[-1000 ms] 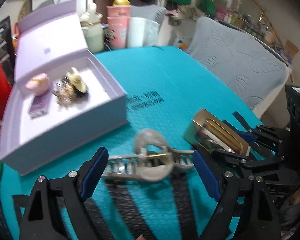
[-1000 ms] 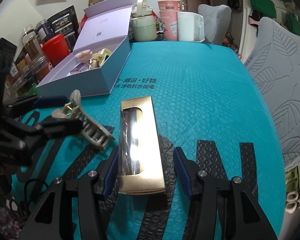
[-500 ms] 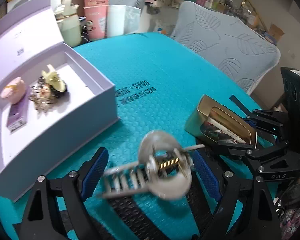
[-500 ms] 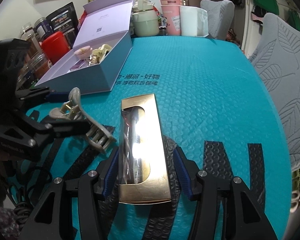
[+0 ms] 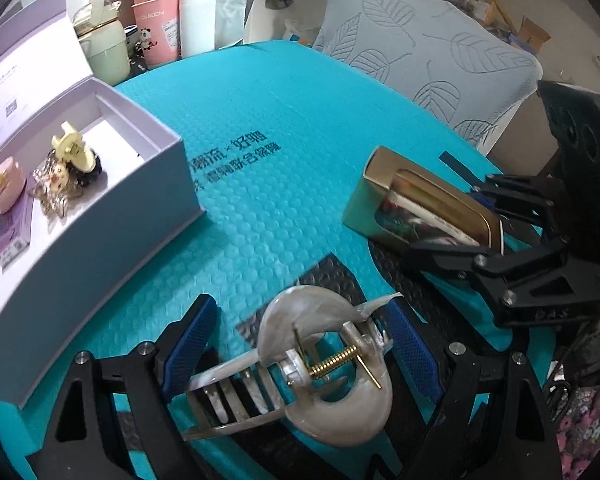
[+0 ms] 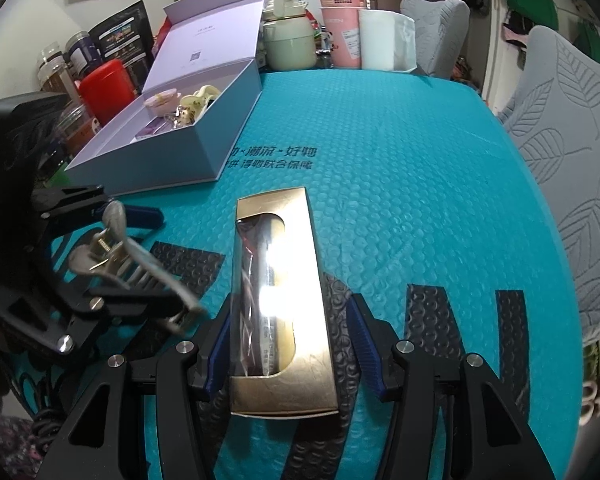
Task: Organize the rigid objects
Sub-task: 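Lift the clear claw clip with the left gripper while right lifts the gold box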
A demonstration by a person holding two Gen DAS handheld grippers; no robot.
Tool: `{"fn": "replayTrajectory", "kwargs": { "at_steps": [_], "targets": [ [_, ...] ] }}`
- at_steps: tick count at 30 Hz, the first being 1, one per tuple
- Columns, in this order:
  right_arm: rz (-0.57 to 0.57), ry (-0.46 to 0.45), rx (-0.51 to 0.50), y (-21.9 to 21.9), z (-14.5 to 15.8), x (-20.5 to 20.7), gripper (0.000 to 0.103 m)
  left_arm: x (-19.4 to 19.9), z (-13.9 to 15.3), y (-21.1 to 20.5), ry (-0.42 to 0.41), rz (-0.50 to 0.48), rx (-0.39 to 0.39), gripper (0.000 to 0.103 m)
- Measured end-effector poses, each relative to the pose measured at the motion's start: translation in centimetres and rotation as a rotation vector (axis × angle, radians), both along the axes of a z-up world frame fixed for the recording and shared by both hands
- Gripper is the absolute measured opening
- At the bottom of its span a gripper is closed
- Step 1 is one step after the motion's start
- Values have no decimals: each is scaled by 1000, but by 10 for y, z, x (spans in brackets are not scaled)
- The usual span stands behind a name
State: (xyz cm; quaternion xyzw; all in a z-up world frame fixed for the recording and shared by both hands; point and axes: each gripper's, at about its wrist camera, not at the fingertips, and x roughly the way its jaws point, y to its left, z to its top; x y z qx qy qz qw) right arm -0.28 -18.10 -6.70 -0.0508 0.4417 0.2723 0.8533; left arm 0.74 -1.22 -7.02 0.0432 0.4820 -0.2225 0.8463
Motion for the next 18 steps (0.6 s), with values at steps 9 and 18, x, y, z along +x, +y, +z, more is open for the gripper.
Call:
{"fn": "replayTrajectory", "kwargs": {
  "at_steps": [9,18],
  "targets": [
    [32,12,9,10,-1,0,53,-15,12,10,3,-46,-31,87],
    [35,2,-6,14,-1,-2,53,-22,-1,3,-22,-130,49,82]
  ]
}}
